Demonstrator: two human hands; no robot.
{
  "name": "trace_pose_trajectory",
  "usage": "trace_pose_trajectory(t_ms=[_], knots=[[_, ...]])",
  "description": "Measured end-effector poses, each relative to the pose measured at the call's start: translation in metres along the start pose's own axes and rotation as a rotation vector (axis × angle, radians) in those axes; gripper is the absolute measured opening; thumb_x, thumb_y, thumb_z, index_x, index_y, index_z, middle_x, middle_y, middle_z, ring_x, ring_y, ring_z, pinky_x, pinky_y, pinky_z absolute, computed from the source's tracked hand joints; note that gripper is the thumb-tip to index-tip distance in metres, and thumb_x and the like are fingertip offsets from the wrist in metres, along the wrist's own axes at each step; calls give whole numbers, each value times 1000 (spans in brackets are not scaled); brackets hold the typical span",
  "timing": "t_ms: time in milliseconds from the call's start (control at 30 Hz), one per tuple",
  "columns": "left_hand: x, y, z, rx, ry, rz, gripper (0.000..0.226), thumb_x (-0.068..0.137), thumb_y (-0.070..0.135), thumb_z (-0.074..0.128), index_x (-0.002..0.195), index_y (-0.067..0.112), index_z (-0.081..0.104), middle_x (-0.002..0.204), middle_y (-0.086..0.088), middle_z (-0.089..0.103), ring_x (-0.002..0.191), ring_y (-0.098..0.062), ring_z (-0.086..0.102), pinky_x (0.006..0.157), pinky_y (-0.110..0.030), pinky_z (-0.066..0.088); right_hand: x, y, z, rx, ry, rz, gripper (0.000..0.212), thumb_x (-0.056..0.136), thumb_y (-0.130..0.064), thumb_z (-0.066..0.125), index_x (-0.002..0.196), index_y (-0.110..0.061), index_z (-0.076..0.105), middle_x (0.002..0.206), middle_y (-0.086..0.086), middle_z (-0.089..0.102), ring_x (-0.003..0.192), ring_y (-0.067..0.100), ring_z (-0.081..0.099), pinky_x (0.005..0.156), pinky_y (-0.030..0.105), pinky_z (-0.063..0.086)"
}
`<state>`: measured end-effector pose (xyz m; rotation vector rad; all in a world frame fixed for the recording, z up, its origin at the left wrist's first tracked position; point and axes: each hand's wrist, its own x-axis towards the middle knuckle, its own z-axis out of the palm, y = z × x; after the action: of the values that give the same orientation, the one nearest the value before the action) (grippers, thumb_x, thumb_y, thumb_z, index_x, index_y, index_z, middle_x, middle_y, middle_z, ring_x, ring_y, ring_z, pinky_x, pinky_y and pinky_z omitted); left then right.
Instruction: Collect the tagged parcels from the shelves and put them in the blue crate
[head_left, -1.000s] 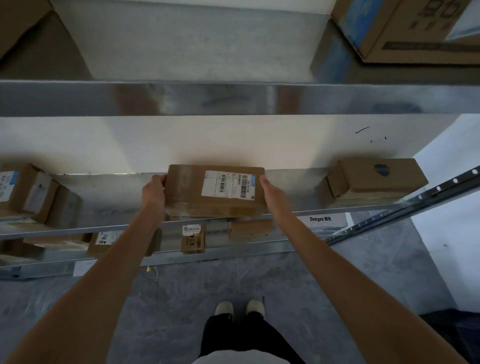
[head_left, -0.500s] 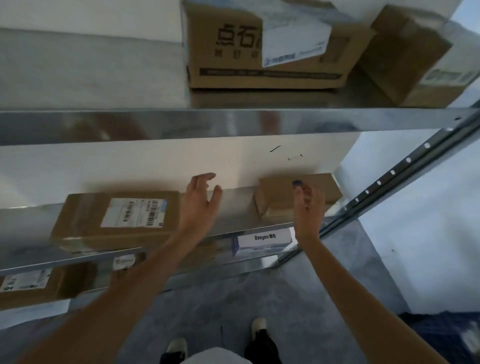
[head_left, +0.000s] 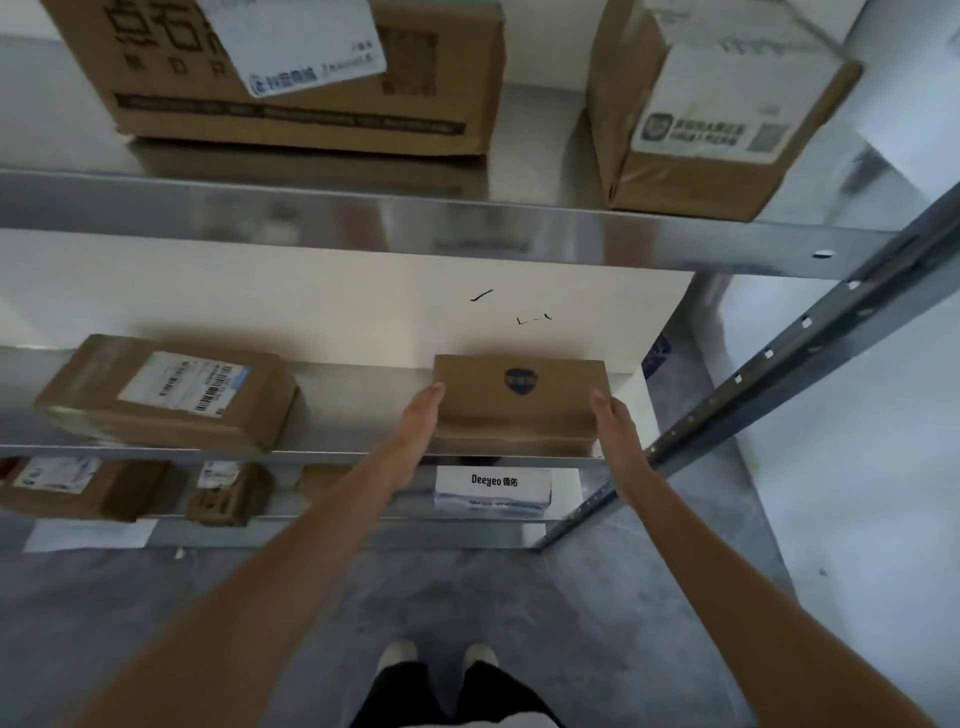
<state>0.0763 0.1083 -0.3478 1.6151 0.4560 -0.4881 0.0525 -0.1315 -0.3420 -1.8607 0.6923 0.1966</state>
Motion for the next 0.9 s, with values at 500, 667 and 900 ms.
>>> trace_pose_trajectory(t_ms=[500,667,900], knots=[[-31,45,-56,-121,177,-6,56,99,53,29,132,14,54,120,0,56,110,-20,51,105,-39,33,2,-47,5,283,-192,46,49,97,-57,41,119,-16,56,107,9,66,106,25,59,101,41,45],[-23,41,-71,-109,167,-60,62,96,59,30,122,11,59,125,-8,60,112,-22,53,103,-38,37,-5,-55,7,276,-312,62,59,93,-68,33,120,-23,60,117,8,65,115,30,58,98,46,48],[-16,43,-80,-138,177,-44,58,96,61,28,128,18,48,144,-5,44,133,-23,38,109,-43,27,-11,-55,17,148,-296,103,68,92,-69,34,128,-16,57,116,10,64,92,30,64,70,32,53]])
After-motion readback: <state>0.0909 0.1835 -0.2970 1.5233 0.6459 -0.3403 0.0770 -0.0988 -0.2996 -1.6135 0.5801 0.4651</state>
